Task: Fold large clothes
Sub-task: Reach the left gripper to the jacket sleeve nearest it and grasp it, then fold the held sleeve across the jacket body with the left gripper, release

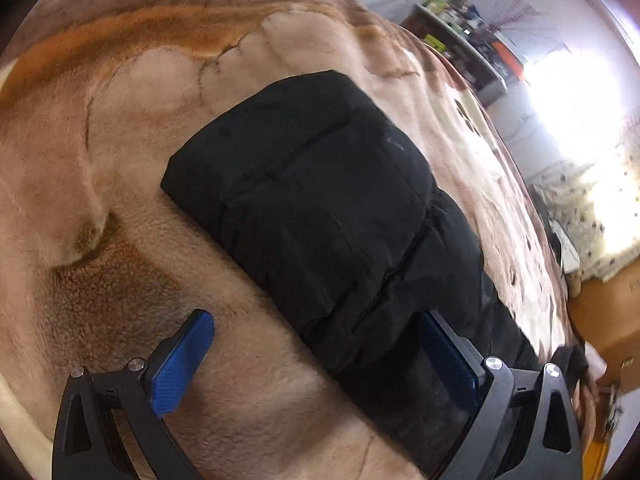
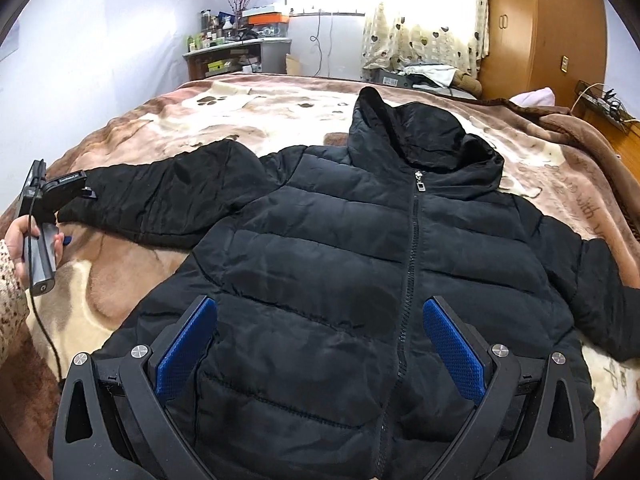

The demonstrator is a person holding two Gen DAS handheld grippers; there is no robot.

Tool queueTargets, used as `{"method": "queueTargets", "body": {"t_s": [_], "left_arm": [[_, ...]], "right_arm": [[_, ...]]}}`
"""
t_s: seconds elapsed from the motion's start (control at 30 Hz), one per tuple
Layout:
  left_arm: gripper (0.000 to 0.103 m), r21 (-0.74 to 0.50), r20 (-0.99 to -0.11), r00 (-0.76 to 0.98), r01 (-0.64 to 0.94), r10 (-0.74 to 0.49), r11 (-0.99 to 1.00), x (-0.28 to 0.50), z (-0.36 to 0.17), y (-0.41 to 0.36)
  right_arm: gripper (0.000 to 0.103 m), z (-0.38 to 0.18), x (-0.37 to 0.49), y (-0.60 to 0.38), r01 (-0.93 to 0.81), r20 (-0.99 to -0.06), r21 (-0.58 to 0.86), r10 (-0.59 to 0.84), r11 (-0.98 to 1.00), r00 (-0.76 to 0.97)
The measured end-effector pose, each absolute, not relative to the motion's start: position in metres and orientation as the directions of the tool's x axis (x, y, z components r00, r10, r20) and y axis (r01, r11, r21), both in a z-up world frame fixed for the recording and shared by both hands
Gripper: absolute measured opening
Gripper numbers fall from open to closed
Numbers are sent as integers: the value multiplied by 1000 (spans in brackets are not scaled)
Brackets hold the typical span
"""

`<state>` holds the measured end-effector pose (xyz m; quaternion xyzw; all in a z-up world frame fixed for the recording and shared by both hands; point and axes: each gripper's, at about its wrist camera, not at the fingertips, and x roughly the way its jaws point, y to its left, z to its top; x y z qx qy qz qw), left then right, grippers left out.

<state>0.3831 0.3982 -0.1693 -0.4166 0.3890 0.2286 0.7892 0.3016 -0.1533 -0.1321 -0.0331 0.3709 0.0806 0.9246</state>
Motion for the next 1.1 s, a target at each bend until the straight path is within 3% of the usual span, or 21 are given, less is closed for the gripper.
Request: {"method": "queueTargets", "body": {"t_s": [0.1, 0.17, 0.2, 0.23, 0.27, 0.4, 0.73, 0.97, 1.1], "left_arm": [[102, -486, -807, 590, -697, 36, 528, 382, -171, 398], [93, -480, -806, 590, -699, 48, 530, 380, -168, 397], [77, -483, -799, 598, -697, 58, 529, 379, -165, 396], [54, -494, -789, 612, -682, 51, 539, 381, -163, 394], [43, -516, -774, 633, -659, 33, 548, 381, -160, 393], [19, -526, -767, 642, -629, 1, 573, 388, -152, 386], [15, -473, -656, 754, -452, 41, 756, 379, -72, 335], [15, -270, -597, 802, -208, 6, 940, 386, -11, 235], [15, -222, -604, 796, -121, -39, 968, 391, 4, 181]], "right_arm": [[102, -134, 304, -155, -167, -693, 4, 123, 986, 710], [102, -134, 305, -158, -159, -692, 11, 122, 987, 711], [102, -134, 305, -160, -155, -693, 16, 123, 988, 710], [102, -134, 305, -161, -153, -693, 18, 122, 988, 710], [102, -133, 304, -162, -151, -694, 19, 122, 988, 709], [102, -128, 300, -167, -142, -685, 20, 117, 990, 719], [102, -105, 288, -183, -117, -640, 30, 108, 993, 760], [102, -95, 279, -207, -71, -632, 76, 103, 995, 768], [102, -92, 273, -224, -41, -628, 86, 86, 995, 773]]}}
